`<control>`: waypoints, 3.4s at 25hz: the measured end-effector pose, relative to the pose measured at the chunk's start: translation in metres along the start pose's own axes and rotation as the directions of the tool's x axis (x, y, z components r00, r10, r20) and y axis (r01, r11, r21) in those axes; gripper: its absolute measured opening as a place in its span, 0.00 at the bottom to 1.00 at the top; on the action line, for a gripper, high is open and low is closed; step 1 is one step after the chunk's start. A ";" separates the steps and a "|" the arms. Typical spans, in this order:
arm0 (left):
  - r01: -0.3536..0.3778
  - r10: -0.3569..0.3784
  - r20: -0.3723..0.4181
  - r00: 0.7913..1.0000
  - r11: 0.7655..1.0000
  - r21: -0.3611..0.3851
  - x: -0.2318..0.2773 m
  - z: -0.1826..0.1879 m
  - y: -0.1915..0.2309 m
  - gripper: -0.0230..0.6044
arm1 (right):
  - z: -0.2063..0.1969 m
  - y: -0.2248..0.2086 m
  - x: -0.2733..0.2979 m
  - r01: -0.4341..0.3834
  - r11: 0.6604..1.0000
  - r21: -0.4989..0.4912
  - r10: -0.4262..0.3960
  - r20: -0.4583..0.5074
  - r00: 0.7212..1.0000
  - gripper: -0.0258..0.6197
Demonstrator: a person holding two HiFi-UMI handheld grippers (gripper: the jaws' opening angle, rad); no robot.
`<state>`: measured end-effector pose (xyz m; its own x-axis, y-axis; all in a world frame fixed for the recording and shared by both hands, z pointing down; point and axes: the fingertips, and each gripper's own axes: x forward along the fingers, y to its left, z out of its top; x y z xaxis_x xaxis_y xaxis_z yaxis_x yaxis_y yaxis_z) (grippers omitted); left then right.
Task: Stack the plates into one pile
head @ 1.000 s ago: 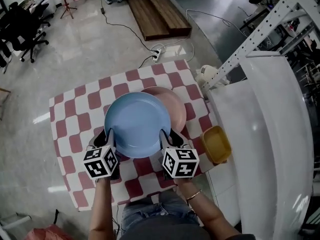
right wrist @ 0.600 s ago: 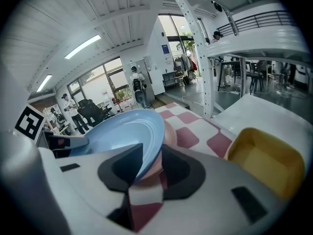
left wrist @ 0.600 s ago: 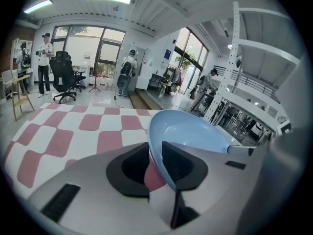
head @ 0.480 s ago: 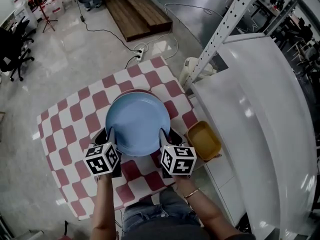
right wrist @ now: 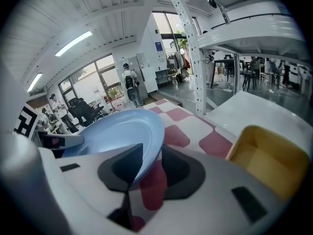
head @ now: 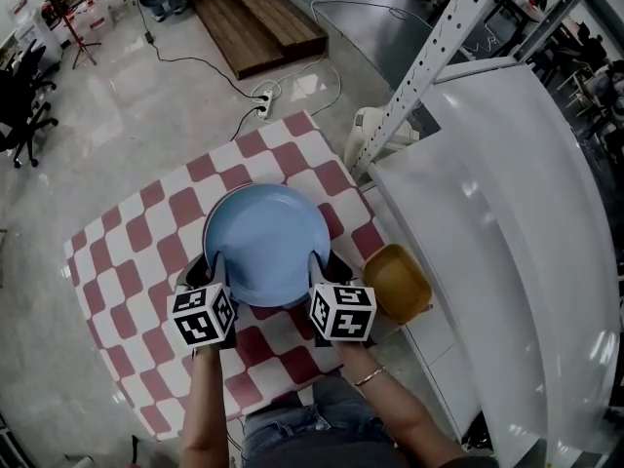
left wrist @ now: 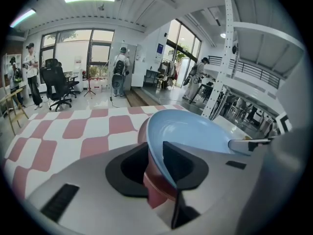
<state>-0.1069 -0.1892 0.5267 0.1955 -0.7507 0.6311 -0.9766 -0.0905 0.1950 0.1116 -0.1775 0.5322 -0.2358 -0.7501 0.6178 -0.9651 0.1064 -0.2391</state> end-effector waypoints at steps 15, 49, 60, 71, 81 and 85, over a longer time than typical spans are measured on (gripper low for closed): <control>-0.034 0.035 -0.009 0.999 0.995 0.091 0.007 0.004 0.007 0.23 | -0.005 0.004 0.017 0.006 1.000 -0.028 -0.007 -0.020 1.000 0.23; -0.029 0.032 -0.033 0.999 0.994 0.102 0.004 0.004 0.013 0.29 | 0.003 0.002 0.009 0.030 0.996 -0.079 -0.029 0.013 0.999 0.23; -0.015 0.014 0.010 1.000 0.998 0.066 -0.019 0.001 0.003 0.27 | 0.013 0.015 -0.006 -0.010 0.994 -0.113 0.015 0.047 0.999 0.22; 0.005 -0.009 0.071 0.997 0.998 0.060 -0.051 0.002 -0.014 0.16 | 0.018 0.035 -0.034 -0.101 0.980 -0.171 0.117 0.085 0.989 0.14; 0.009 -0.018 0.158 0.987 0.998 0.059 -0.086 0.010 -0.028 0.08 | 0.033 0.045 -0.074 -0.156 0.956 -0.247 0.201 0.170 0.965 0.06; 0.016 -0.025 0.200 0.980 0.999 0.045 -0.099 0.012 -0.036 0.07 | 0.043 0.045 -0.090 -0.175 0.948 -0.266 0.237 0.223 0.945 0.06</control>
<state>-0.0924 -0.1198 0.4482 0.1979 -0.8637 0.4636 -0.9764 -0.1319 0.1711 0.0941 -0.1327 0.4334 -0.4267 -0.8297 0.3599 -0.9038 0.4059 -0.1355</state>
